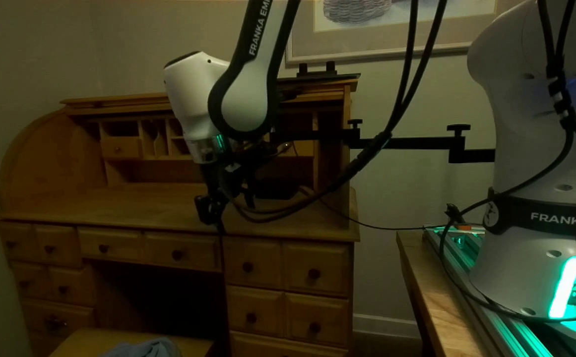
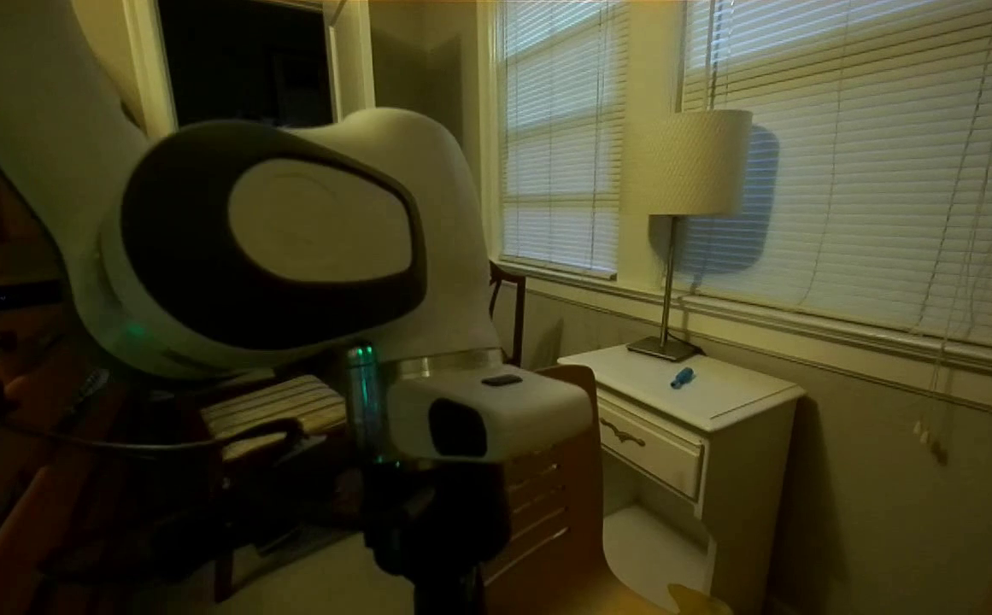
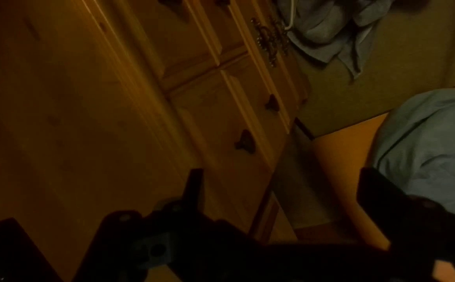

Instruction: Put the object on the dresser inside the open drawer

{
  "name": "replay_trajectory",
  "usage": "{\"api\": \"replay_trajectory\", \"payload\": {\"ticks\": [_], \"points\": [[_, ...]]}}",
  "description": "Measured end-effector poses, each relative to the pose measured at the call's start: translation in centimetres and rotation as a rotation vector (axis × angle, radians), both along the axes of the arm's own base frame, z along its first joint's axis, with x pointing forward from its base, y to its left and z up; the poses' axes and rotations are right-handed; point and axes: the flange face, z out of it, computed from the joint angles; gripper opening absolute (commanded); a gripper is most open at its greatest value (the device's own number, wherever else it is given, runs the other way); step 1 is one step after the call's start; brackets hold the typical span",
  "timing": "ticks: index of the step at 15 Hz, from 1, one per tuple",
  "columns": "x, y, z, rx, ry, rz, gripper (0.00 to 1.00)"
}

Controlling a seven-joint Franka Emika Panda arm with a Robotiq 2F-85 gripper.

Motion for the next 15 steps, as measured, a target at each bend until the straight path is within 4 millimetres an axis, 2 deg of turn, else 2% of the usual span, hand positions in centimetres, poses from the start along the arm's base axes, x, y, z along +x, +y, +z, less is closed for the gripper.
{"api": "replay_trajectory", "payload": {"ticks": [6,15], "points": [[-0.2,1.3,2.0,0.147,0.045,0.042,1.0],[-0.2,4.2,5.9,0.233,0.047,0.149,1.0]]}}
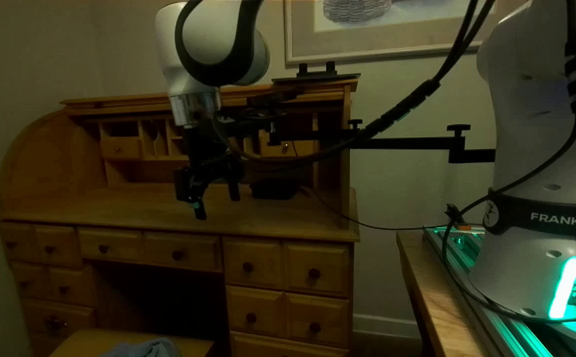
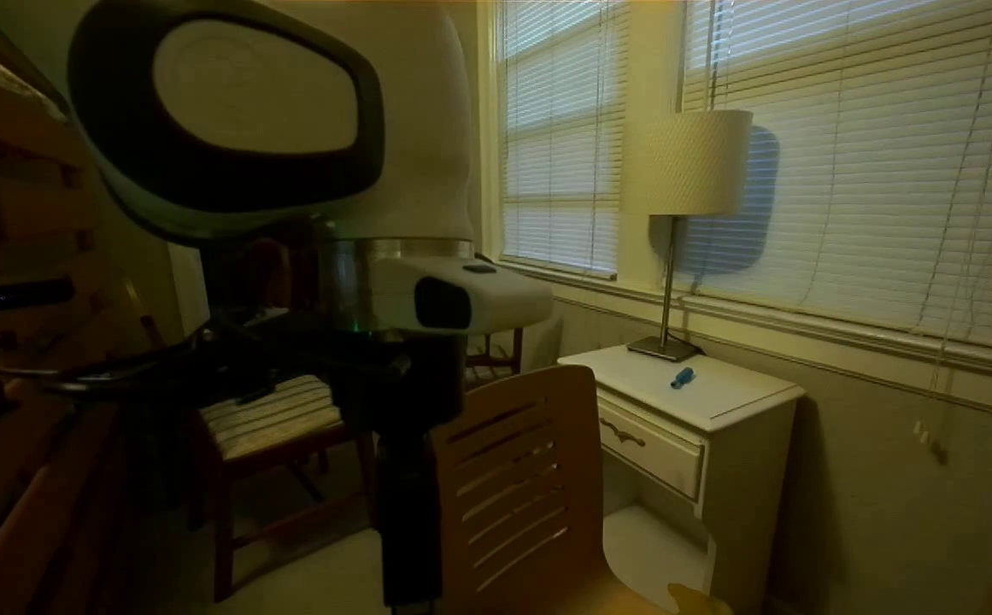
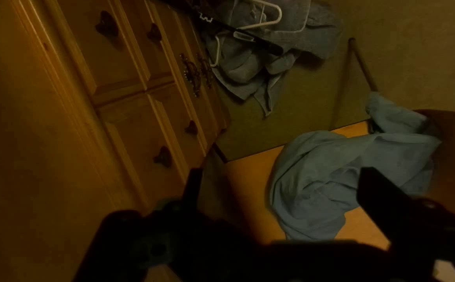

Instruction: Put the object on the dresser inside the open drawer

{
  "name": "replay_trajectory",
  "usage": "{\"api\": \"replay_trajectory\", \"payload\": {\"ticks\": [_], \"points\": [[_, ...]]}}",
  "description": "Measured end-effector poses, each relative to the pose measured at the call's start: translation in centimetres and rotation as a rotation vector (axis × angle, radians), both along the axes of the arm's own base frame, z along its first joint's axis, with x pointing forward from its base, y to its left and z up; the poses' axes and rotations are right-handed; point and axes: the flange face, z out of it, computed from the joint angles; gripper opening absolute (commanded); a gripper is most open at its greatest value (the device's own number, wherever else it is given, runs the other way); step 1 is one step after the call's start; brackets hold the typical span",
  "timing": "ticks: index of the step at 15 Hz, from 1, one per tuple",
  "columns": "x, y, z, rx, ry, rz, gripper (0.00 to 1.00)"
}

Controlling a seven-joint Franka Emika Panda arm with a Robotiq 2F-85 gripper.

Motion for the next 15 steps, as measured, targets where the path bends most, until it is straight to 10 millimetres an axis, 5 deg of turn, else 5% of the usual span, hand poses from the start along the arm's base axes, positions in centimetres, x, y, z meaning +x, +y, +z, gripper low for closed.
{"api": "replay_trajectory", "payload": {"ticks": [7,15], "points": [[0.0,0.8,2.7,0.078,-0.014,0.061,1.0],[0.0,1.3,3.5,0.084,-0.023,0.077,1.0]]}}
